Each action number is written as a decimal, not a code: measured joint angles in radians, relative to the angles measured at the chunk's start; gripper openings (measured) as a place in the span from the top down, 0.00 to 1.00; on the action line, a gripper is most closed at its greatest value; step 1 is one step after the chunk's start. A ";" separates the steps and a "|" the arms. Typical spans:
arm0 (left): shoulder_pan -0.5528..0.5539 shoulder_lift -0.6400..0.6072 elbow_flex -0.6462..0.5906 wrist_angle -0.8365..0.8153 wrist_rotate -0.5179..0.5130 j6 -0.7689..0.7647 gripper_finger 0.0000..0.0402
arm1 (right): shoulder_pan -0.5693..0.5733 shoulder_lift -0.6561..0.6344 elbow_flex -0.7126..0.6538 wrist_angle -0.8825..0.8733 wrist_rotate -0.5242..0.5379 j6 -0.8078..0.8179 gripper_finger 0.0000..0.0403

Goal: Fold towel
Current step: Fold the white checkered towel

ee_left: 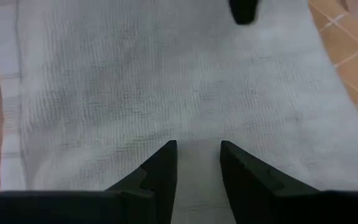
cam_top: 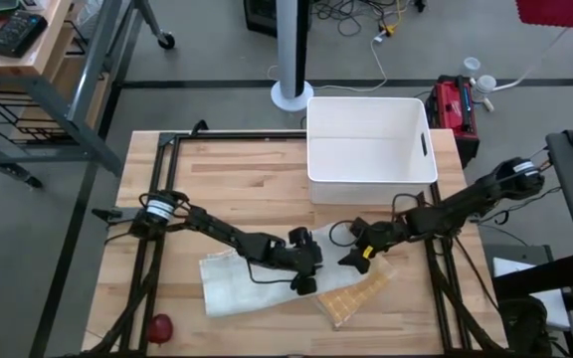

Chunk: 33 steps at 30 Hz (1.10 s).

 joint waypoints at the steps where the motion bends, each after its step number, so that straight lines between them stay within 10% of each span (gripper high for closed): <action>1: 0.001 0.000 0.000 0.002 0.000 0.000 0.72 | 0.000 0.020 0.000 0.033 -0.004 -0.001 0.38; 12: -0.009 -0.084 -0.006 -0.066 -0.022 0.043 0.78 | 0.002 0.113 0.032 0.155 -0.031 -0.045 0.96; 20: -0.095 -0.325 -0.079 -0.343 -0.090 -0.030 0.85 | 0.005 0.058 0.203 -0.123 -0.059 -0.092 0.99; 33: -0.475 -0.781 -0.573 -0.337 -0.346 -0.665 0.87 | 0.004 0.264 0.701 -0.575 0.026 -0.272 1.00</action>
